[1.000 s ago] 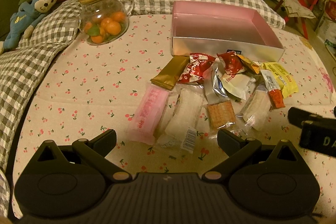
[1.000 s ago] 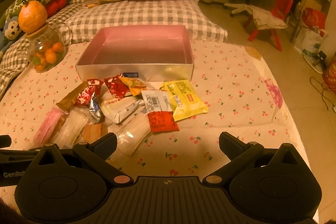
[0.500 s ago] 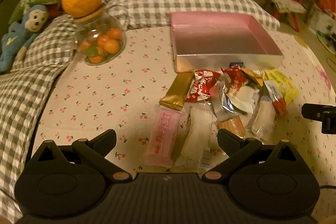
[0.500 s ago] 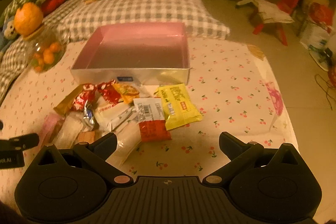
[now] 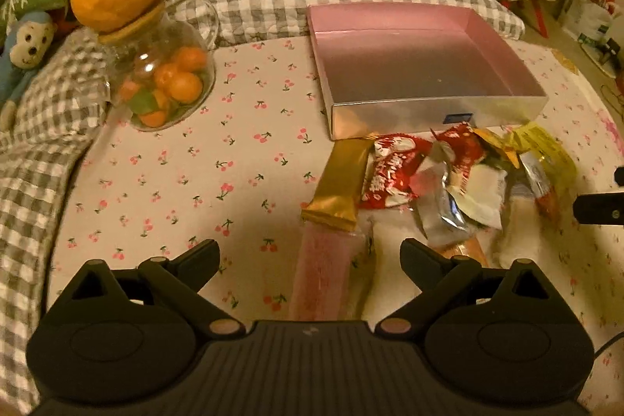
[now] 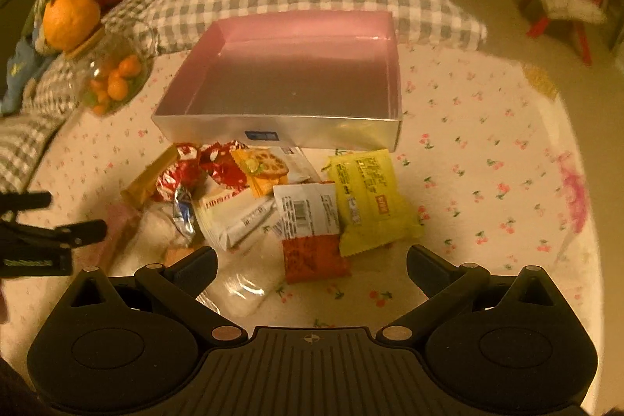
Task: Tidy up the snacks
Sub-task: 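Grasp the gold-wrapped bar with the left tool while the right tool grasps the red-and-white barcode packet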
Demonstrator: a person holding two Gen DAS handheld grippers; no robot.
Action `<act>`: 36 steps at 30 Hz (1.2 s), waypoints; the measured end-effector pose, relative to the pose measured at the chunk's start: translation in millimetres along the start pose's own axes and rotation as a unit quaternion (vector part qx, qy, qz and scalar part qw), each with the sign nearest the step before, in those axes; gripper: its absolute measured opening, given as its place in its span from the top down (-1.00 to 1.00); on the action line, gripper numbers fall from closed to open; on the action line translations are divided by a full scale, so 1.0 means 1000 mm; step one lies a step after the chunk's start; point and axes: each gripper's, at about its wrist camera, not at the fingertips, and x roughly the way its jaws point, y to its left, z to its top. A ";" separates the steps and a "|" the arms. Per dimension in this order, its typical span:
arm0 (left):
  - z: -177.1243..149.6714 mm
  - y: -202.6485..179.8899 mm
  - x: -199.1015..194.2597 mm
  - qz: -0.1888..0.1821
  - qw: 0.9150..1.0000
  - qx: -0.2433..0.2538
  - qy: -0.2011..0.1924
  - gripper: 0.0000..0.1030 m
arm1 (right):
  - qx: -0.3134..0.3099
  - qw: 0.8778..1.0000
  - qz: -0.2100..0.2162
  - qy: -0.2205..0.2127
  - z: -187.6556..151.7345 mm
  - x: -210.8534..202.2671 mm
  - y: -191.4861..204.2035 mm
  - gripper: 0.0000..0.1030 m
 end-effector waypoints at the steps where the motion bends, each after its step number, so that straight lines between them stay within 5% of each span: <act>1: 0.000 0.003 0.004 -0.009 1.000 -0.007 0.001 -0.86 | 0.012 1.000 0.013 0.000 0.001 0.003 -0.005 -1.00; 6: 0.002 0.020 0.022 -0.074 0.997 -0.036 -0.003 -0.74 | 0.052 0.996 0.068 0.019 0.001 0.022 -0.022 -1.00; 14: 0.008 0.028 0.042 -0.129 0.989 -0.066 -0.015 -0.53 | 0.089 0.987 0.136 0.012 0.004 0.036 -0.033 -1.00; 21: 0.012 0.023 0.054 -0.137 0.989 -0.056 -0.021 -0.26 | 0.121 0.983 0.135 0.027 0.004 0.054 -0.047 -0.96; 36: 0.016 0.032 0.067 -0.110 0.990 -0.082 -0.031 -0.09 | 0.127 0.985 0.110 0.031 0.004 0.056 -0.045 -0.81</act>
